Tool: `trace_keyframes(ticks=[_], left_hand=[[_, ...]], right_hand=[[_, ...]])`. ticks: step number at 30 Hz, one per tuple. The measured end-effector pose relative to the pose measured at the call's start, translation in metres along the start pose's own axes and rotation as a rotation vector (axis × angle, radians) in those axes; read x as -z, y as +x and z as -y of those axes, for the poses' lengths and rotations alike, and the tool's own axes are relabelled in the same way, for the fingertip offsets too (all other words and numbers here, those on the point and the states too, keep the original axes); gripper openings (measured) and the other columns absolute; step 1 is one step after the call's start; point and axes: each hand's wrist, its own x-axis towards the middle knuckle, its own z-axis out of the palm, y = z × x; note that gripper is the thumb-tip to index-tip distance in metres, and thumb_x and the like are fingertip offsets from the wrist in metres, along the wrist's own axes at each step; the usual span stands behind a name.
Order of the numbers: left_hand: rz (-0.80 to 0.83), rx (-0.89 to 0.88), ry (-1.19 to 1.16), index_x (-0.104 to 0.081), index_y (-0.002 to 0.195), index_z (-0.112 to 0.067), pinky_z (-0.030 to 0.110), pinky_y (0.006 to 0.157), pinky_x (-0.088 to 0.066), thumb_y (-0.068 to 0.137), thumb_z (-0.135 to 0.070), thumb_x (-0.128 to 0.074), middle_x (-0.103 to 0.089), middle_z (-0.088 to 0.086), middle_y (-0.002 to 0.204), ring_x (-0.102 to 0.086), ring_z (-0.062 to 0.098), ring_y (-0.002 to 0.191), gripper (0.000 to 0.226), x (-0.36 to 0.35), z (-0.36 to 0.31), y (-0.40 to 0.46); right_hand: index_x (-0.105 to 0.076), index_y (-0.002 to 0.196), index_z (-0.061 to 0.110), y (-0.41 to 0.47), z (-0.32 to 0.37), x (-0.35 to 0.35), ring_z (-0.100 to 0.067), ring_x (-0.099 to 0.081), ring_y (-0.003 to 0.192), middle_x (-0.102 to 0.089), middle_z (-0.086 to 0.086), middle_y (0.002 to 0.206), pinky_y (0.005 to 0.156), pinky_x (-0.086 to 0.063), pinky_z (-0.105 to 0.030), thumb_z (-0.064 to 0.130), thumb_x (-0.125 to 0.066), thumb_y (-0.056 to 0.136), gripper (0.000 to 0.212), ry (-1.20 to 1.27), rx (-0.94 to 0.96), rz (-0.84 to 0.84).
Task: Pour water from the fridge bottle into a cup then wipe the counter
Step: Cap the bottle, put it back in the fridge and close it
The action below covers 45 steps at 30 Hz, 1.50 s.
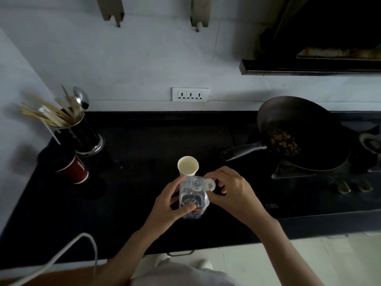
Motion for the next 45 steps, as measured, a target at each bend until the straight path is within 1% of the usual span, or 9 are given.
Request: trace_keyframes(ticks=[11,17,23,28,32,35,39,42,45], left_hand=[[0.017,0.018,0.039,-0.038,0.141,-0.044,0.042,0.109,-0.042,0.077,-0.038,-0.079,-0.046,-0.015,0.143,-0.043,0.005,0.134,0.076,0.003,0.002,0.001],[0.016,0.017,0.047,-0.037,0.141,-0.045,0.038,0.109,-0.043,0.078,-0.035,-0.079,-0.045,-0.018,0.143,-0.043,0.002,0.133,0.076,0.003,0.000,0.001],[0.021,0.023,0.053,-0.038,0.138,-0.050,0.031,0.107,-0.043,0.078,-0.033,-0.079,-0.044,-0.022,0.142,-0.042,-0.001,0.132,0.075,0.004,-0.002,0.001],[0.020,0.027,0.056,-0.037,0.139,-0.049,0.033,0.108,-0.043,0.079,-0.034,-0.078,-0.042,-0.022,0.143,-0.041,-0.001,0.133,0.074,0.004,-0.003,0.001],[0.017,0.029,0.054,-0.038,0.140,-0.045,0.039,0.108,-0.043,0.078,-0.035,-0.079,-0.045,-0.017,0.143,-0.043,0.003,0.133,0.075,0.003,-0.001,0.001],[0.013,0.030,0.061,-0.037,0.141,-0.045,0.039,0.108,-0.043,0.078,-0.036,-0.079,-0.045,-0.016,0.143,-0.043,0.003,0.134,0.076,0.004,-0.001,0.001],[0.016,0.033,0.051,-0.038,0.139,-0.047,0.035,0.107,-0.044,0.079,-0.033,-0.079,-0.045,-0.018,0.142,-0.045,0.001,0.132,0.074,0.004,-0.002,0.001],[0.023,0.031,0.049,-0.038,0.140,-0.046,0.038,0.107,-0.045,0.079,-0.032,-0.079,-0.044,-0.019,0.143,-0.044,0.003,0.132,0.074,0.004,-0.002,0.002],[0.028,0.036,0.044,-0.038,0.140,-0.046,0.042,0.106,-0.045,0.077,-0.038,-0.079,-0.045,-0.016,0.143,-0.045,0.008,0.133,0.076,0.004,0.000,0.002]], right_hand=[[-0.063,0.111,0.025,0.013,0.015,0.000,-0.008,-0.062,0.093,-0.055,0.016,0.106,0.074,-0.057,-0.030,0.024,-0.071,0.081,0.031,0.120,0.053,0.110],[-0.065,0.116,0.024,0.023,0.020,0.009,-0.004,-0.056,0.099,-0.059,0.013,0.112,0.081,-0.053,-0.026,0.016,-0.070,0.084,0.034,-0.019,0.152,0.162],[-0.070,0.108,0.018,0.029,0.028,0.008,-0.018,-0.062,0.093,-0.065,0.002,0.107,0.072,-0.058,-0.031,-0.001,-0.076,0.074,0.038,-0.262,0.377,0.218],[-0.068,0.105,0.021,0.029,0.025,0.006,-0.006,-0.055,0.090,-0.060,0.010,0.102,0.071,-0.048,-0.022,0.029,-0.072,0.081,0.026,-0.164,0.176,0.133],[-0.059,0.110,0.017,0.022,0.023,-0.005,-0.002,-0.048,0.101,-0.055,0.009,0.113,0.067,-0.035,-0.005,0.062,-0.064,0.068,0.062,-0.243,0.128,0.066],[-0.045,0.137,0.023,0.017,0.020,-0.004,0.006,-0.025,0.134,-0.036,0.012,0.146,0.094,-0.029,0.000,0.046,-0.065,0.080,0.066,-0.058,0.184,0.180],[-0.060,0.128,0.021,0.014,0.012,-0.006,0.002,-0.037,0.133,-0.048,0.015,0.137,0.104,-0.035,-0.010,0.007,-0.059,0.090,0.041,0.090,0.244,0.178],[-0.068,0.109,0.023,0.015,0.015,-0.012,0.000,-0.054,0.107,-0.061,0.013,0.112,0.082,-0.054,-0.022,0.036,-0.062,0.083,0.030,0.037,0.163,0.025],[-0.062,0.109,0.022,0.017,0.016,-0.013,-0.001,-0.051,0.102,-0.057,0.013,0.109,0.074,-0.048,-0.014,0.061,-0.064,0.071,0.054,-0.064,0.103,-0.050]])
